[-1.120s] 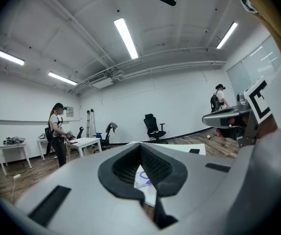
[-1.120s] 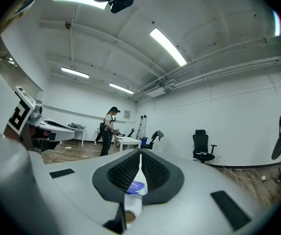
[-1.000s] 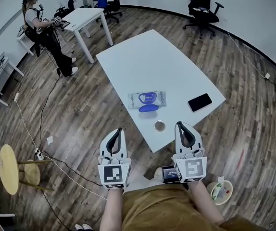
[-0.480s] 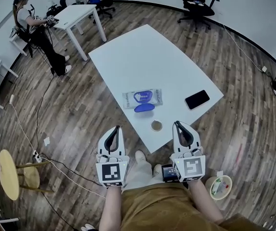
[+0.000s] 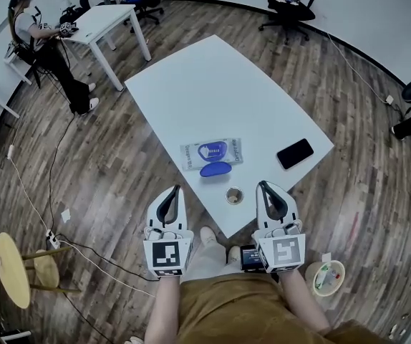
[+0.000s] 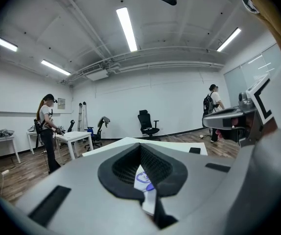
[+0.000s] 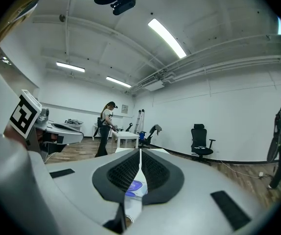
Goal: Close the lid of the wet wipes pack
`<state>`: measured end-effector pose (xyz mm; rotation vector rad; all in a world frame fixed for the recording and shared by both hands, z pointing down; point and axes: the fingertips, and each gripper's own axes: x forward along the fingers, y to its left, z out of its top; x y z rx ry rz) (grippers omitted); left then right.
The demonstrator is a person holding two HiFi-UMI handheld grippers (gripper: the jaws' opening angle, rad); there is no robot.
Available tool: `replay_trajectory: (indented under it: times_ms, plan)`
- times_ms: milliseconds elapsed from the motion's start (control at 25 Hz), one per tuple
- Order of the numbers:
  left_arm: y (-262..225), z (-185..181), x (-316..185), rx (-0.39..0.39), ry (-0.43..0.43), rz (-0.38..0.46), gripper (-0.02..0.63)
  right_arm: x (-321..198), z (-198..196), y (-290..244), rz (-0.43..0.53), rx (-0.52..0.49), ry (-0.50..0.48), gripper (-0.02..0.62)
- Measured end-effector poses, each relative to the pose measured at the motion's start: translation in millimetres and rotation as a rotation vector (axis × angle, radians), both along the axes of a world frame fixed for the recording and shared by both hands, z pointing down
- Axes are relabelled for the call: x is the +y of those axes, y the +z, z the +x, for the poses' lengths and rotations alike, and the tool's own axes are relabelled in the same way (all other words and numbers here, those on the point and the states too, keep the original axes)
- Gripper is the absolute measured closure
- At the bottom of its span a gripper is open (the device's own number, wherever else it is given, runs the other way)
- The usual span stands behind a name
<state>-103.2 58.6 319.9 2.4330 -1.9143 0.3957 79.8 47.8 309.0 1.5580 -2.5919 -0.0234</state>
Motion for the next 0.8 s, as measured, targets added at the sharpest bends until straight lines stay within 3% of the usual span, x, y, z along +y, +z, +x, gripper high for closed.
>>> replay_trajectory:
  times_ms: [800]
  plan:
    - [58,-33,-59,0.080,0.072,-0.106,0.609,-41,-39,52,-0.163,0.050,0.035,0.586]
